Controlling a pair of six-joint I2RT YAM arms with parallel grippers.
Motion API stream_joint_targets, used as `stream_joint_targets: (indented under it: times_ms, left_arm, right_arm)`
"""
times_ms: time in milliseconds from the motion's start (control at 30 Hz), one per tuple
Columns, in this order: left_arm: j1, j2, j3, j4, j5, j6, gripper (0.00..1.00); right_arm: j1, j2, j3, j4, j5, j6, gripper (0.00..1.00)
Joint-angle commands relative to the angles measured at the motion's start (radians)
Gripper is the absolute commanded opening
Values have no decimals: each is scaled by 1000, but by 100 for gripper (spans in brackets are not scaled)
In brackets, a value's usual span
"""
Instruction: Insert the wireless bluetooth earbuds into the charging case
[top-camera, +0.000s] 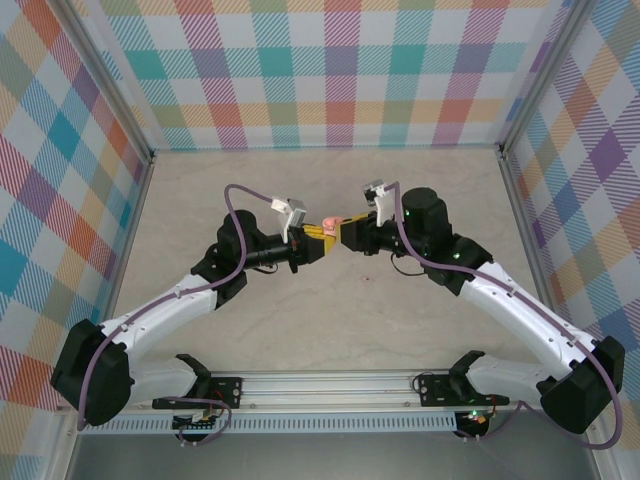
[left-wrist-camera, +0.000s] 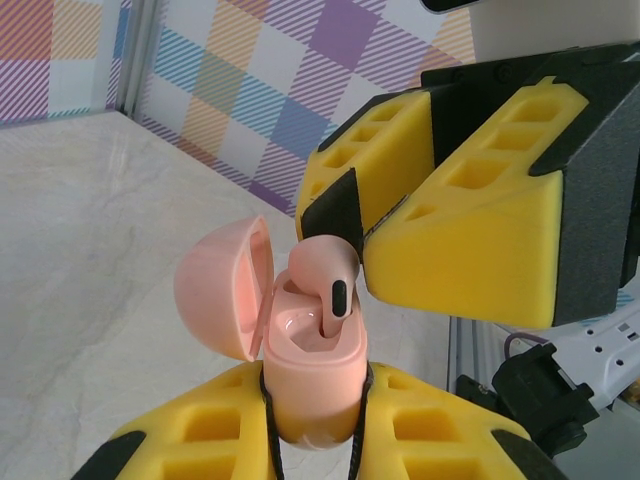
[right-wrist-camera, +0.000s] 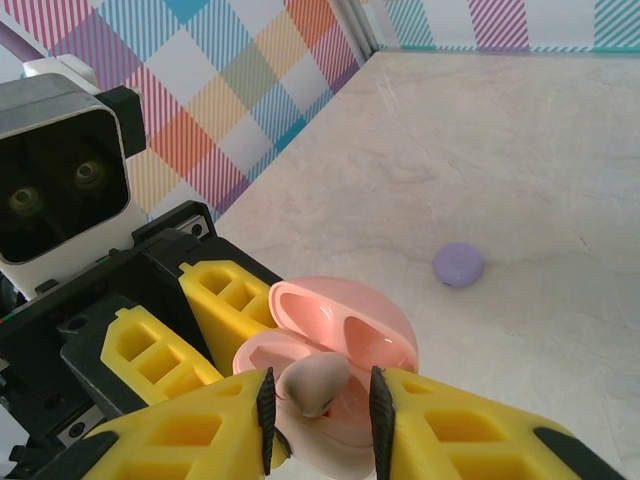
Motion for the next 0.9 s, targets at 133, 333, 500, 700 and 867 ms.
stream_joint_targets:
  times_ms: [133, 333, 500, 700, 867]
  left_arm:
    - [-9, -16, 33, 6, 18, 24, 8]
    - [-9, -11, 37, 4, 52, 26, 8]
    - [-9, -5, 51, -9, 87, 33, 8]
    - [-8, -12, 50, -24, 71, 42, 8]
    - [-8, -10, 52, -41, 62, 56, 8]
  right_arm:
    - [6, -27, 44, -9, -36, -22, 34]
    - [6, 2, 81, -47, -98, -25, 27]
    - [6, 37, 117, -97, -124, -37, 27]
    - [6, 27, 123, -126, -79, -44, 31]
    - [6, 11, 128, -129, -104, -48, 34]
